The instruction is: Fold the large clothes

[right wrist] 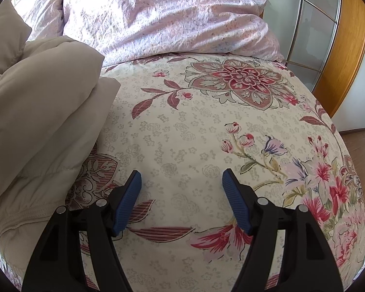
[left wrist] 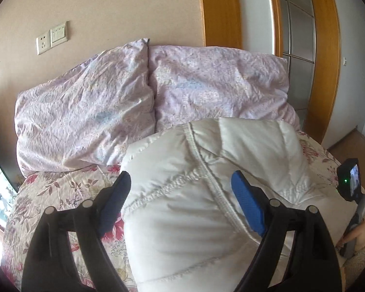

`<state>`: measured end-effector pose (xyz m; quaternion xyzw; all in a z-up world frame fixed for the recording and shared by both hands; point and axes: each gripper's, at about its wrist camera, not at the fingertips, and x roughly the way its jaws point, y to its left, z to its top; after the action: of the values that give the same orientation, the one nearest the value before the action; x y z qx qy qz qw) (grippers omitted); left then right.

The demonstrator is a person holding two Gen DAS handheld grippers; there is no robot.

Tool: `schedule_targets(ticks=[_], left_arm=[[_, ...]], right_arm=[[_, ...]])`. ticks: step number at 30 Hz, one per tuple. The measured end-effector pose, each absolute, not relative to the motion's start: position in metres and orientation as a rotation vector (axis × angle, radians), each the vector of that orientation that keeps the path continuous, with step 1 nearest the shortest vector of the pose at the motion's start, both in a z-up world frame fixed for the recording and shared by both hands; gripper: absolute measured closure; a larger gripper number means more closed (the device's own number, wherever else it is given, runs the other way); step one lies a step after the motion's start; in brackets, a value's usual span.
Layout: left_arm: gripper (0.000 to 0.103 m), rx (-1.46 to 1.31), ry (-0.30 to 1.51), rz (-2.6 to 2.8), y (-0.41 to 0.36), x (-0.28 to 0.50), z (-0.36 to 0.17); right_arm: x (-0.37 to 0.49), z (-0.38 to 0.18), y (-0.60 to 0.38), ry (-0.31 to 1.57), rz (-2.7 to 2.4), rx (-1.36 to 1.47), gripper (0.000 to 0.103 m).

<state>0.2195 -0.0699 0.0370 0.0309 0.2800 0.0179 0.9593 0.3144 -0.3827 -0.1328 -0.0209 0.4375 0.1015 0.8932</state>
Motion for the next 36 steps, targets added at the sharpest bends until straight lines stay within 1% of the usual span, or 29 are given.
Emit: schedule_targets(ticks=[3, 7, 18, 25, 27, 29, 31, 33, 36], left_arm=[[0.019, 0.053, 0.580, 0.040, -0.060, 0.225, 0.027], [0.019, 0.078, 0.625, 0.000, -0.074, 0.238, 0.006], [0.019, 0.178, 0.623, -0.004, -0.121, 0.257, -0.036], [0.018, 0.210, 0.593, 0.016, -0.142, 0.267, -0.061], [0.019, 0.218, 0.592, 0.015, -0.143, 0.268, -0.063], [0.019, 0.210, 0.588, 0.008, -0.141, 0.265, -0.058], [0.015, 0.183, 0.591, -0.019, -0.134, 0.259, -0.050], [0.014, 0.141, 0.596, -0.056, -0.125, 0.251, -0.040], [0.014, 0.103, 0.587, -0.079, -0.110, 0.239, -0.023]], right_arm=[[0.315, -0.133, -0.384, 0.911, 0.210, -0.040, 0.029], [0.315, -0.134, -0.384, 0.917, 0.209, -0.036, 0.029], [0.315, -0.135, -0.383, 0.924, 0.213, -0.046, 0.026], [0.318, -0.136, -0.383, 0.931, 0.208, -0.052, 0.022], [0.320, -0.136, -0.384, 0.939, 0.201, -0.050, 0.019], [0.322, -0.135, -0.384, 0.946, 0.189, -0.058, 0.018], [0.322, -0.128, -0.385, 0.937, 0.151, -0.087, 0.019], [0.320, -0.110, -0.390, 0.899, 0.131, -0.085, 0.019], [0.311, -0.068, -0.393, 0.804, 0.104, -0.091, 0.019]])
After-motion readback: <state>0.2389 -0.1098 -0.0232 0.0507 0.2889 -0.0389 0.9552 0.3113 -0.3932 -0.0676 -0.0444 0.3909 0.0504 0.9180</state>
